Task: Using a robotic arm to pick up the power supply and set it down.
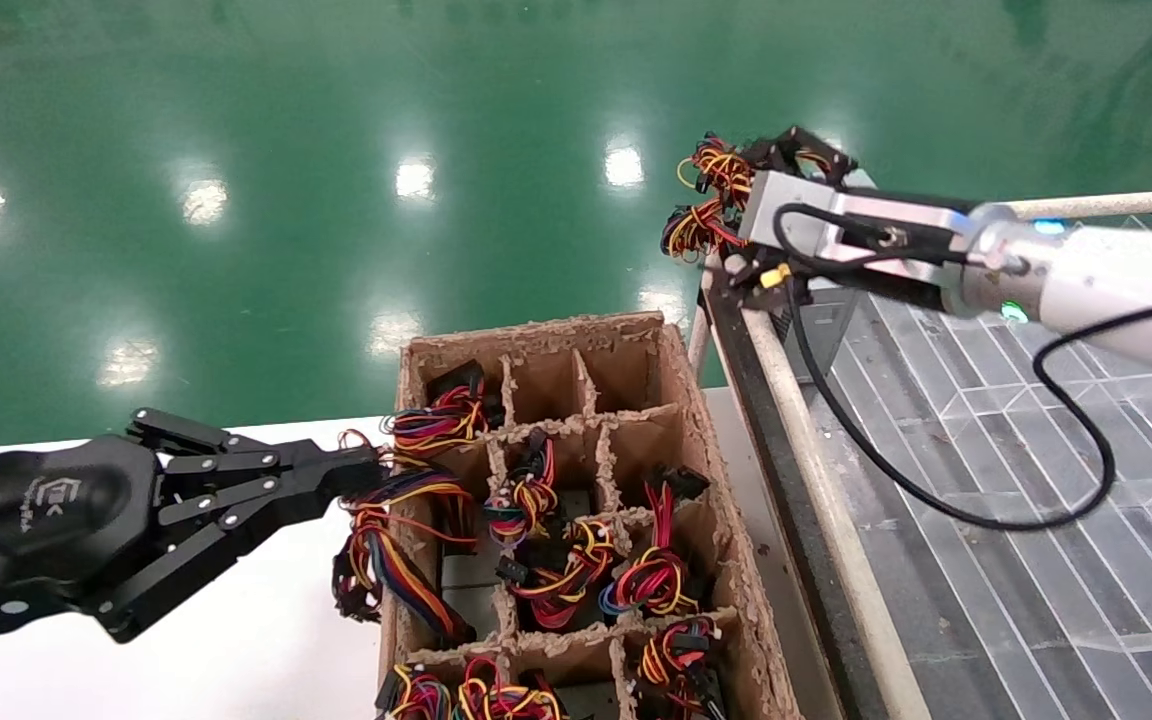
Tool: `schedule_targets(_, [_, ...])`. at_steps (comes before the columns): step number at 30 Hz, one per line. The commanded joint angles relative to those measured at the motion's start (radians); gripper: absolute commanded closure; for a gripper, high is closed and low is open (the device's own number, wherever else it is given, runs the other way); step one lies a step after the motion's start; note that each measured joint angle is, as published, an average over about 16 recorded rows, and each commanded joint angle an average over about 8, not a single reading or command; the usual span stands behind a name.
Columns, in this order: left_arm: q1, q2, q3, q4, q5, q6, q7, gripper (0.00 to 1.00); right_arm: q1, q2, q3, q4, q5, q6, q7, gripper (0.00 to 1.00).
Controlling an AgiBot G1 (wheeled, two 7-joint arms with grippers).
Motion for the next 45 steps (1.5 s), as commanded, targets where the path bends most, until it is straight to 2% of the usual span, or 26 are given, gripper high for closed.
schedule_targets(1, [0.0, 0.0, 0.0, 0.0, 0.0, 0.0, 0.0, 1.0, -0.021, 0.017, 0.011, 0.017, 0.041, -0.03, 0.022, 0.0])
schedule_targets(5, [0.0, 0.0, 0.0, 0.0, 0.0, 0.0, 0.0, 0.99, -0.063, 0.052, 0.032, 0.05, 0.122, -0.091, 0.066, 0.0])
schedule_targets(13, [0.0, 0.0, 0.0, 0.0, 0.0, 0.0, 0.0, 0.0, -0.146, 0.12, 0.075, 0.118, 0.285, -0.212, 0.153, 0.0])
schedule_targets(37, [0.0, 0.0, 0.0, 0.0, 0.0, 0.0, 0.0, 0.0, -0.4, 0.329, 0.206, 0.322, 0.78, -0.582, 0.418, 0.0])
schedule_targets(45, [0.0, 0.0, 0.0, 0.0, 0.0, 0.0, 0.0, 0.0, -0.452, 0.371, 0.233, 0.364, 0.884, -0.658, 0.468, 0.0])
